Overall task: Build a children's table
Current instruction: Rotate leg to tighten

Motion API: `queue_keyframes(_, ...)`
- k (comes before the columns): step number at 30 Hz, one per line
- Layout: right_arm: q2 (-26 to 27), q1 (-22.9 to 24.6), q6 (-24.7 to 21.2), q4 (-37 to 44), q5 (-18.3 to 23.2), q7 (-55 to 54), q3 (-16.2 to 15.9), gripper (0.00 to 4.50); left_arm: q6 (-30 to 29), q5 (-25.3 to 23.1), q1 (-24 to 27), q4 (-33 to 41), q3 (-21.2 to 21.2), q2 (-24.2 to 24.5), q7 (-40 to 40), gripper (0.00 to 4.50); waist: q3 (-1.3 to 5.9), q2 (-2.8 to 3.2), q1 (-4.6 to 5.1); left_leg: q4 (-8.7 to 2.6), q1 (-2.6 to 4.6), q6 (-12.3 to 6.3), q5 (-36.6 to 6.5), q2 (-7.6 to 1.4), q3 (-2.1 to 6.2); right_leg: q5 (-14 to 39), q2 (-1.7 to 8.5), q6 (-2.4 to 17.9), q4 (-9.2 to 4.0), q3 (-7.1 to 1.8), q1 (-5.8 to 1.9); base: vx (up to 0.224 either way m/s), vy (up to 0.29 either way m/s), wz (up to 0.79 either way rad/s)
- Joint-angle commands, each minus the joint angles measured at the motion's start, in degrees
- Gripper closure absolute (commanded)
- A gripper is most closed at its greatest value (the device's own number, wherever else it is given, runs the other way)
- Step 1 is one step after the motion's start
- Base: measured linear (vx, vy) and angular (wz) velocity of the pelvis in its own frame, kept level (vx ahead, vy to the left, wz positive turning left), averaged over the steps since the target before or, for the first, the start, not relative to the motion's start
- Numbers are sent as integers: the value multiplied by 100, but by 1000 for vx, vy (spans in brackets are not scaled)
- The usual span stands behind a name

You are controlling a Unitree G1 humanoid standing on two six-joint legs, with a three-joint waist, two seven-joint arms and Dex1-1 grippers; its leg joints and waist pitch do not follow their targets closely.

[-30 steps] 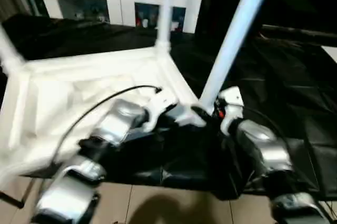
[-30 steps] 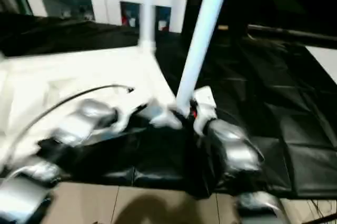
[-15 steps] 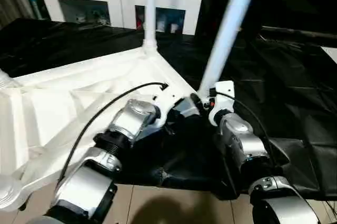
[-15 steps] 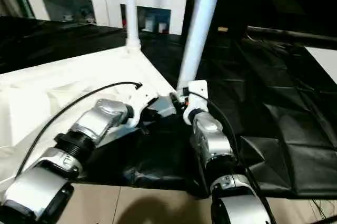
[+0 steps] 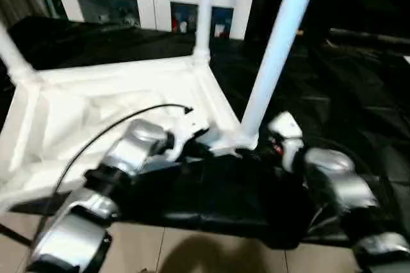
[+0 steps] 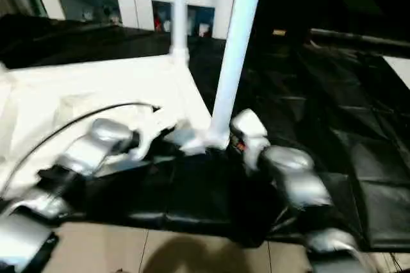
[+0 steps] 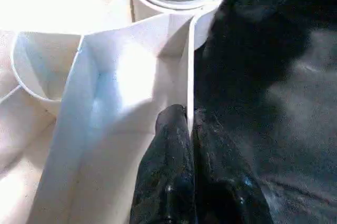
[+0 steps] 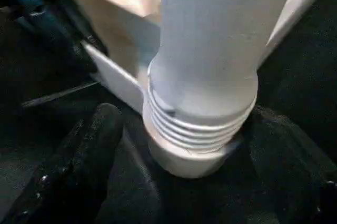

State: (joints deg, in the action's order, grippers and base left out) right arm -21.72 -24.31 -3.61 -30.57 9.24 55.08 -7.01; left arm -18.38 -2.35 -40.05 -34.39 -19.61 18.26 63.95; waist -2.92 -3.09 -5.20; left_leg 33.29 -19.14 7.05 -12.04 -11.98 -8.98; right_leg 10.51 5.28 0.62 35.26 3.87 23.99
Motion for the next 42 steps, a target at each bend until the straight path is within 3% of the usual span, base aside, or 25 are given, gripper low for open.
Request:
queue_keyframes(1,-52,48,27,204,110,324,-135,65,160,300,169,200,-48,-55,407,450,325,-64,-16,-348,-117,-792,-442,-58,-86,632,235,1430,-357,-223,-411,0,0,0)
queue_keyframes(12,-13,150,-195,510,410,796,-79,65,68,444,418,706,-117,144,957,450,328,-55,-60,-363,-94,-670,-420,-75,-93,684,243,1408,-346,-230,-393,0,0,0)
queue_keyframes(26,-55,171,-277,415,333,944,-135,174,-28,380,562,944,-106,230,1094,450,346,-50,-97,-348,-93,-646,-293,-59,-95,518,233,1403,-321,-229,-406,0,0,0)
queue_keyframes(33,82,158,-311,233,288,616,-52,181,-106,356,572,915,-74,202,1031,450,351,-41,-97,-344,-95,-629,-270,-53,-93,473,233,1426,-314,-227,-413,0,0,0)
queue_keyframes(37,708,-57,-179,-580,218,-1063,476,182,-292,68,301,191,200,-225,-218,450,331,-52,-38,-375,-103,-384,-529,-47,-87,1037,241,1275,-369,-224,-397,0,0,0)
queue_keyframes(39,980,-166,-194,-880,235,-1863,710,183,-318,-13,150,-156,328,-442,-784,450,328,-47,9,-388,-80,-218,-693,-32,-81,1505,241,1097,-420,-225,-377,0,0,0)
queue_keyframes(41,1395,-406,-186,-1449,151,-3437,1034,183,-483,-69,-115,-673,534,-833,-1662,450,338,-29,26,-387,-90,-168,-638,-25,-75,1519,239,1032,-419,-229,-374,0,0,0)
queue_keyframes(42,1420,-424,-173,-1492,140,-3556,1051,183,-482,-73,-133,-707,542,-860,-1715,450,333,-40,40,-397,-87,-122,-634,-14,-76,1546,233,997,-438,-228,-362,0,0,0)
